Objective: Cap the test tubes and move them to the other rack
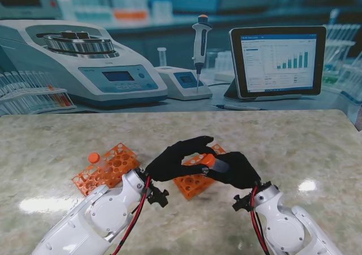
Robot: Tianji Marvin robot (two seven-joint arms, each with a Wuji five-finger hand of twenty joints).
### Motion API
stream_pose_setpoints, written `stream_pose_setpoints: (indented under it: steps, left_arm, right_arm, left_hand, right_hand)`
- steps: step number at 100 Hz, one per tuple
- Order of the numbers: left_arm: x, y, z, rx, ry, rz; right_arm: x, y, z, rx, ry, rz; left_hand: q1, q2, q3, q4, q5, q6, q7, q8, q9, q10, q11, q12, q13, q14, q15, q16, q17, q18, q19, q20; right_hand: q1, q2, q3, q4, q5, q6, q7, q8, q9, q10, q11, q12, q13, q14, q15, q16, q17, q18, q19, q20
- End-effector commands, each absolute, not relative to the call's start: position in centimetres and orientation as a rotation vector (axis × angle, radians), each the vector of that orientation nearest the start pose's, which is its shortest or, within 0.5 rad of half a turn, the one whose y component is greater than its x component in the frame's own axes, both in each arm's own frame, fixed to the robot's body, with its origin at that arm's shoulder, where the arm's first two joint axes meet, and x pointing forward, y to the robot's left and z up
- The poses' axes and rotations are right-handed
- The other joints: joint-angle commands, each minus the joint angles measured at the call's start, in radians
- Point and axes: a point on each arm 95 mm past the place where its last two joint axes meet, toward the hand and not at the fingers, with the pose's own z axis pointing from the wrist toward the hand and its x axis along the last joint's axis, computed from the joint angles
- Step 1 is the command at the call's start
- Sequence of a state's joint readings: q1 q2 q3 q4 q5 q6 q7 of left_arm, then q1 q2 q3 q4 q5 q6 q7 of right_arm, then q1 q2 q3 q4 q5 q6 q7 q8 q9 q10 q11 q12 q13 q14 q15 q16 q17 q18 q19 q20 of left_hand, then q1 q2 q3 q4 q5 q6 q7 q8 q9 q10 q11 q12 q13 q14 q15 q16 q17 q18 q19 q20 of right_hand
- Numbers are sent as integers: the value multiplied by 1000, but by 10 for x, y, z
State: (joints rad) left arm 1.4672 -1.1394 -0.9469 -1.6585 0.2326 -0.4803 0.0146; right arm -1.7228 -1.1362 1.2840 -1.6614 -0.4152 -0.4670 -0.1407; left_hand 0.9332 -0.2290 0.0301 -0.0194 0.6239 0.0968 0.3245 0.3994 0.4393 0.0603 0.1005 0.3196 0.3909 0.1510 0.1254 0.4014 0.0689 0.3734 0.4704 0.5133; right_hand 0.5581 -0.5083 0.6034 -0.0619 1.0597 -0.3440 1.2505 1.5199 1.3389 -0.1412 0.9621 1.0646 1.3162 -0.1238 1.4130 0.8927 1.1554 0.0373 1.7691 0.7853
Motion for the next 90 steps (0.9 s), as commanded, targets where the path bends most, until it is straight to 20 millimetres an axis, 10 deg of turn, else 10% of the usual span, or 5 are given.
stream_pose_setpoints:
  steps: [1,90]
  left_arm:
    - [359,-133,-274,-1394,1376,-2676]
    - [356,-136,-275,-1349,1324,-2684]
  right_arm:
    - [348,18,-313,-1644,-1226,-2609]
    - [347,17,-312,-1644,-1223,-2613]
  left_hand:
    - [49,-2,26,-1,33,-54,76,48,33,-10,14,-15,25,-19,12,7,5,8,8,-23]
    - [278,-4,20,15,153,-133,365,55,156,-81,80,11,132,-36,65,54,30,13,69,-22]
  right_hand:
    - [26,34,4,5,30,-73,61,39,22,10,9,1,6,-37,73,29,24,-27,120,4]
    - [27,35,3,5,29,-73,61,39,21,11,8,1,6,-37,73,29,24,-27,119,3]
